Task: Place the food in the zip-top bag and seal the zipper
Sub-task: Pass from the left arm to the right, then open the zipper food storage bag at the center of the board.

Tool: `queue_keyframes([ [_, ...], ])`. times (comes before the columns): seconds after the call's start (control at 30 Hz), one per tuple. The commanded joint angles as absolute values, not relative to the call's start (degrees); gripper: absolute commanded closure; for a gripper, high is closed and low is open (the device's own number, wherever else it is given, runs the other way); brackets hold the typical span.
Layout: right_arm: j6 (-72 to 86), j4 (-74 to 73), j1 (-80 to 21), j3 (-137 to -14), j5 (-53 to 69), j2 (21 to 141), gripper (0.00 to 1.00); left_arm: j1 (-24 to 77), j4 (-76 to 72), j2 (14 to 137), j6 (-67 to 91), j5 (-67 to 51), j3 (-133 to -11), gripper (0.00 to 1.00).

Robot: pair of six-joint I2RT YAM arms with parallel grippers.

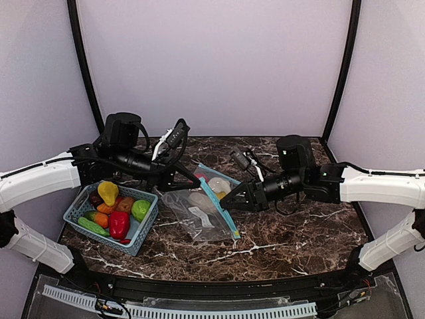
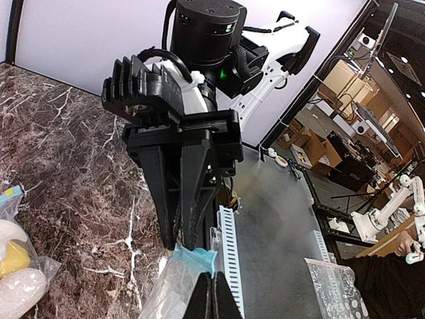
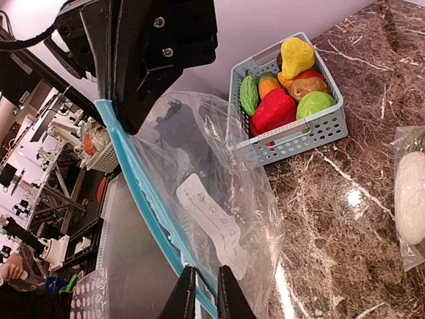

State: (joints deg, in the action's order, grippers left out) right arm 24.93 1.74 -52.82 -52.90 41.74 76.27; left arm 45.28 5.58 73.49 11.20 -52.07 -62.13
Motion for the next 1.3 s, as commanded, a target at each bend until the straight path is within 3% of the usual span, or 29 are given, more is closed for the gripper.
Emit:
queue_keyframes([
  [0.0, 24.6, 4.5, -52.6, -52.6, 43.2, 76.4, 0.90, 45.5, 4.0, 73.0, 11.6, -53.2, -62.7, 0.99],
  [0.13, 24.5, 5.0, -52.6, -52.2, 44.1, 76.3, 1.00, 45.5, 3.8, 72.8, 11.7, -53.0, -62.6, 0.99],
  [0.3, 24.7, 5.4, -52.6, -51.7, 41.5, 74.9, 1.00, 45.5, 4.2, 72.8, 11.7, -50.9, -62.6, 0.98],
  [0.33, 24.8, 5.4, -52.6, -51.4, 40.0, 74.2, 1.00, 45.5, 4.5, 72.8, 11.7, -50.0, -62.7, 0.91],
  [0.4, 24.8, 4.5, -52.6, -51.1, 36.2, 72.6, 1.00, 45.5, 6.2, 72.6, 11.0, -46.3, -63.0, 0.49],
  [0.47, 24.7, 3.2, -52.6, -50.8, 32.6, 70.8, 1.00, 45.5, 8.3, 72.2, 10.3, -40.6, -63.4, 0.28],
  [0.53, 24.7, 1.5, -52.6, -50.6, 28.8, 69.3, 1.00, 45.5, 10.2, 71.4, 10.0, -33.4, -63.6, 0.17],
  [0.7, 24.5, -3.1, -52.6, -50.7, 22.9, 67.0, 1.00, 45.5, 15.0, 70.2, 12.4, -15.3, -64.5, 0.12],
  [0.97, 27.2, -2.0, -53.8, -50.2, 13.8, 67.8, 1.00, 49.4, 1.8, 71.2, 31.6, -11.7, -57.3, 0.16],
  [1.27, 29.1, 3.2, -54.8, -50.4, 15.3, 74.6, 1.00, 52.4, -18.4, 76.7, 43.5, -17.3, -51.3, 0.14],
])
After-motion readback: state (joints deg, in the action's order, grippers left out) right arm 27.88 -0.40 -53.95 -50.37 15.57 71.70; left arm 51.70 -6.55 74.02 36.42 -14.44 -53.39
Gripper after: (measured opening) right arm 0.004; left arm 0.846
